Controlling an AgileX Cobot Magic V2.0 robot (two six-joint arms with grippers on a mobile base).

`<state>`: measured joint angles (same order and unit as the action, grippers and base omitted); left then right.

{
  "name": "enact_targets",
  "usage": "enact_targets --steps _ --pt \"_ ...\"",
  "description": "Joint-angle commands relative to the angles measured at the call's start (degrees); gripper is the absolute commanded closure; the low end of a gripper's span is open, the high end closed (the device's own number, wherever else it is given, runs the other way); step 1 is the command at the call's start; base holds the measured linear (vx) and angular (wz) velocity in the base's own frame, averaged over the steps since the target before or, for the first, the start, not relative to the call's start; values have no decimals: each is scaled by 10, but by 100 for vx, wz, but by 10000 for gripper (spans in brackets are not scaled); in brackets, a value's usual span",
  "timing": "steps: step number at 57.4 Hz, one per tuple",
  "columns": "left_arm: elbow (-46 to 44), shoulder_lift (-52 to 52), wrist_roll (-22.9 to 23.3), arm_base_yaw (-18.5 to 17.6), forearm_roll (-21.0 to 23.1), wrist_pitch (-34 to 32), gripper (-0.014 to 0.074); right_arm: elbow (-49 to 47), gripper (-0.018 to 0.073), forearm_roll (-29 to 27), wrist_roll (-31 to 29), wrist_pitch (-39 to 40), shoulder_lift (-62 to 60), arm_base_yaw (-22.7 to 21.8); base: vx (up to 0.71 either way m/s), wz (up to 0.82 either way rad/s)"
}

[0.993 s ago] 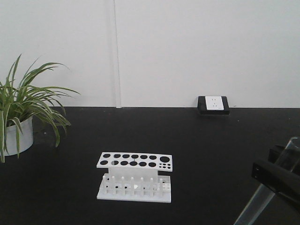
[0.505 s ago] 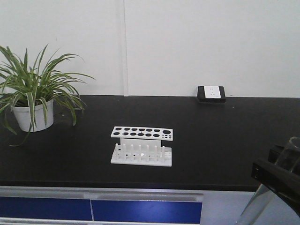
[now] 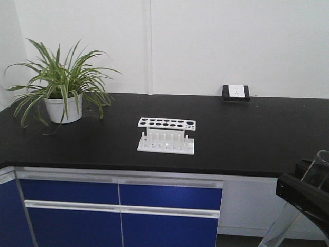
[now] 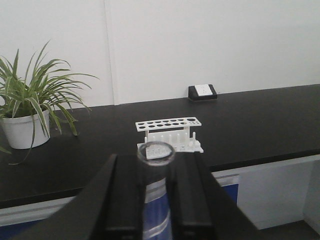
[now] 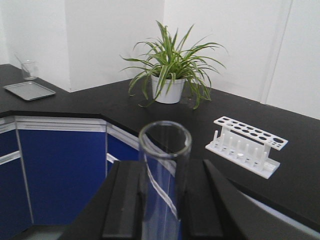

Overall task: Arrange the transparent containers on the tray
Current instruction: 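Back the base away from the rack holding both tubes upright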

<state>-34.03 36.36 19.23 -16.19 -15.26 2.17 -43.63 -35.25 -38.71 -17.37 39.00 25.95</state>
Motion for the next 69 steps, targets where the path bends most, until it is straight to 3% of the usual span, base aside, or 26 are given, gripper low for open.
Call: enact_targets --steps 1,49,69 --pt "-22 -2 5 -3 4 -47 486 -16 477 -5 -3 43 -1 -4 -35 7" --pt "-22 -2 5 -3 4 -47 486 -16 477 -6 -3 43 -1 -4 -28 4" --pt "-22 -2 5 -3 4 -47 486 -16 477 -6 -3 38 -1 -4 -13 28"
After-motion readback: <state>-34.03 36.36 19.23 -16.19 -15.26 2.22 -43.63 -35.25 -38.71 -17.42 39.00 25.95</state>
